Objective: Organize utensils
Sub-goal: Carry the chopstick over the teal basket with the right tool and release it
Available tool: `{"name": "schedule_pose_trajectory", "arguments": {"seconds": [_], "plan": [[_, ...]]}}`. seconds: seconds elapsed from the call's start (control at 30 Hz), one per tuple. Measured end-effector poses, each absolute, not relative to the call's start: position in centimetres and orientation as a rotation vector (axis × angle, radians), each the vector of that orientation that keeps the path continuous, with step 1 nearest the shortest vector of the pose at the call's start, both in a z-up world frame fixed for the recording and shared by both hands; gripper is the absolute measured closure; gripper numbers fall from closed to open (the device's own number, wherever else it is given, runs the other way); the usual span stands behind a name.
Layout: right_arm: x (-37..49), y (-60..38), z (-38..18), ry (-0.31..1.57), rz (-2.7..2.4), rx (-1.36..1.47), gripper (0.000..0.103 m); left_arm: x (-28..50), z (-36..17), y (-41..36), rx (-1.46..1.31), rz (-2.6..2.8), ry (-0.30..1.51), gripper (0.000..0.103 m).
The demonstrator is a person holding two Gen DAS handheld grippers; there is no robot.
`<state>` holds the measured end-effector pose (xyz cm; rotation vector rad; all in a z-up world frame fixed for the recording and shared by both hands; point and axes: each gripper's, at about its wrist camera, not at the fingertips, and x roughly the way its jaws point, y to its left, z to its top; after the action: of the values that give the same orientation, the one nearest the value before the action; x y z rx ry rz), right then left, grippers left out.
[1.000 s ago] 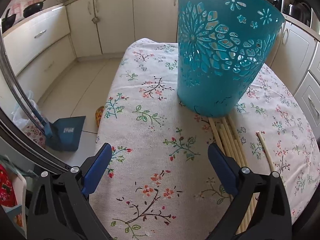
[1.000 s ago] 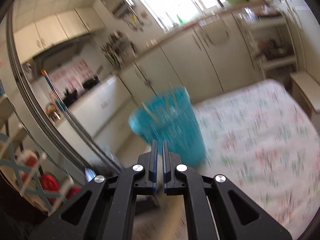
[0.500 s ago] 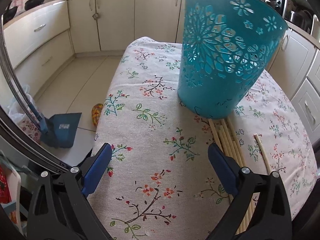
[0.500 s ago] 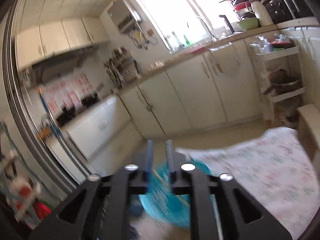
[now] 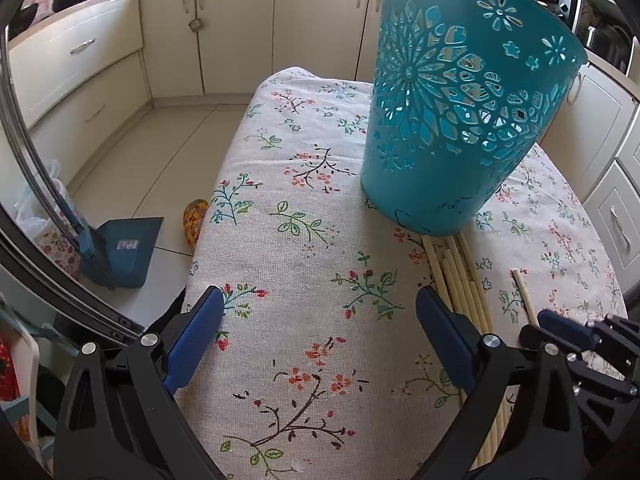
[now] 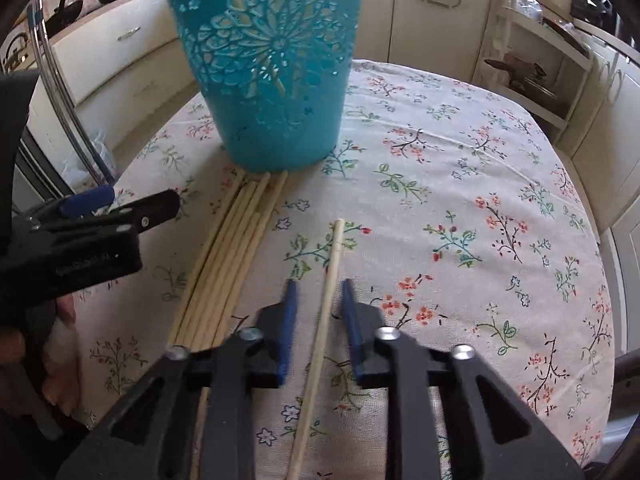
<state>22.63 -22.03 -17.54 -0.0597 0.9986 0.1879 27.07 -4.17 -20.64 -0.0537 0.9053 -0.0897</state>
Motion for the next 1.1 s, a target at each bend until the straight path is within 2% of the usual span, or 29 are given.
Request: {"name": "schedule_pose_trajectory", "arguments": {"seconds": [0.17,0.37,0.47,0.53,0.67,0.97,1.0,1.1], "plan": [[21.9,-24.2,-14.0,0.928,0.246,0.124,0.097,27.1,-20.6,-4.2,-0.053,-0.092,0.905,0.010],[23.2,-25.2,0.1,0.416,0.352,0.298,0.097,27.2,-20.7,-4.3,-0.047,-0.092,0.908,0.010],[25.6,-24.1,4.0,0.217,0.342,0.341,0.097,27.2,-20.7,-4.2,-0.053,-0.090,0.909,0.010],[27.4,-23.3,4.8,0.150,0.314,0.350,0.097,27.3,-20.8,-4.1,-0.062,-0.088,0.910,0.010],[30.5,-22.0,3.2,0.133,0.228,0.327,0.097,27.3,-20.8,-4.0,-0.066,-0.090,0.909,0.010],[29.8,-21.1,-2.7,0.326,0.242,0.254,0.097,27.3,-20.8,-4.1,-0.063,-0.095,0.908,0.010],[29.0,-21.1,-2.9,0.337,0.250,0.238,0.095,27.3,-20.8,-4.1,-0.063,-0.094,0.909,0.010],[26.4,-21.7,-3.3,0.346,0.261,0.221,0.080,27.3,-20.8,-4.2,-0.061,-0.092,0.910,0.010]]}}
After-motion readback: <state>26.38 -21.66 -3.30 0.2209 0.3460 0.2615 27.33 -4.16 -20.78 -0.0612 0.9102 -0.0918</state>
